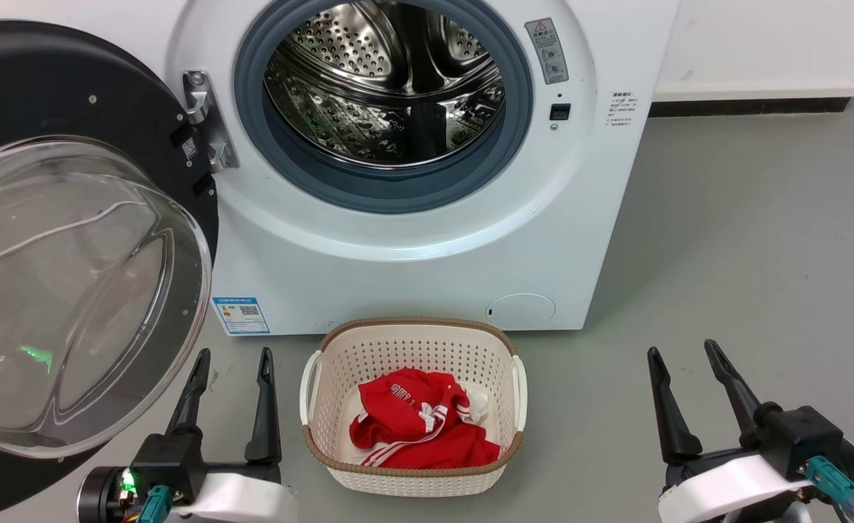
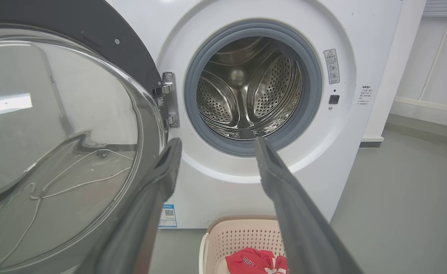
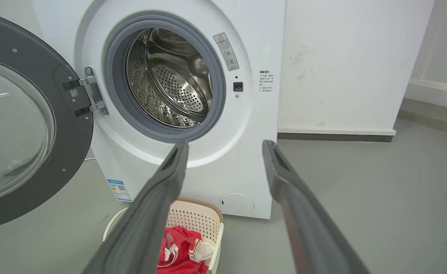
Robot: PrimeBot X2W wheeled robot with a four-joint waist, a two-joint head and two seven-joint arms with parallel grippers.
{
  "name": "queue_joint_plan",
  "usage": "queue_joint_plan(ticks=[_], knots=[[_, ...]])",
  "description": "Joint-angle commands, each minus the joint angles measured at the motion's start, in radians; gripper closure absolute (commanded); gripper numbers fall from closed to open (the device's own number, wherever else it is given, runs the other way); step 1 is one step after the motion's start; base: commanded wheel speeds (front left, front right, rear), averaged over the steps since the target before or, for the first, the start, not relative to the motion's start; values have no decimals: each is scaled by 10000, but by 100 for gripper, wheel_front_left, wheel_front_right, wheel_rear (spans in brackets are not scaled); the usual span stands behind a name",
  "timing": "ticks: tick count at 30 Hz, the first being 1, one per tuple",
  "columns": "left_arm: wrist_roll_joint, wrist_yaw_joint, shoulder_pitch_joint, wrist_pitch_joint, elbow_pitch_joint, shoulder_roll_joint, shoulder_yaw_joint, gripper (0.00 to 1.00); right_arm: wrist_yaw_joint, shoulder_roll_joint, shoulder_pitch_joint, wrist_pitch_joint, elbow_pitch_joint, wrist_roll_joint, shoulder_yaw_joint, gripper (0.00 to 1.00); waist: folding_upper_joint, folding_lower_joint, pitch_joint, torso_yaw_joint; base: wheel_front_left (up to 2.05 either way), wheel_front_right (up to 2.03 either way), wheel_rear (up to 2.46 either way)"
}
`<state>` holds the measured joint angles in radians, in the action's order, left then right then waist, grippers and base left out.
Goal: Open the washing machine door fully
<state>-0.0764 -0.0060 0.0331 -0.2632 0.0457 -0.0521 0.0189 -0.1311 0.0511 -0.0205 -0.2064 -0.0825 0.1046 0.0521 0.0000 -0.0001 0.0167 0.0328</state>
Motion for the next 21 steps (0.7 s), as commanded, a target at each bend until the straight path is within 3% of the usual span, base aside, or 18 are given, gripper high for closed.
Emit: queue_joint_plan(ticks=[1, 11, 12, 15, 21], knots=[[-76, -16, -130, -22, 36, 7, -40, 0, 5, -19, 73, -58, -31, 63, 14, 0, 0, 1, -2, -19, 0, 0, 0], [-42, -95, -179, -22, 121, 13, -61, 0, 5, -19, 111, -130, -94, 168, 46, 0, 0, 1, -14, -31, 0, 0, 0], [-54, -87, -83, 0, 106, 0, -41, 100, 2, 0, 6, -60, -87, 120, 40, 100, 0, 1, -14, -31, 0, 0, 0], [-178, -100, -37, 62, 343, 8, -67, 100, 0, 0, -115, -46, -224, 235, 75, 100, 0, 1, -16, -32, 0, 0, 0], [-1471, -198, -224, 450, 554, 8, -239, 100, 0, 79, -17, 150, -292, 1622, 17, 100, 0, 1, -25, -48, 0, 0, 0]])
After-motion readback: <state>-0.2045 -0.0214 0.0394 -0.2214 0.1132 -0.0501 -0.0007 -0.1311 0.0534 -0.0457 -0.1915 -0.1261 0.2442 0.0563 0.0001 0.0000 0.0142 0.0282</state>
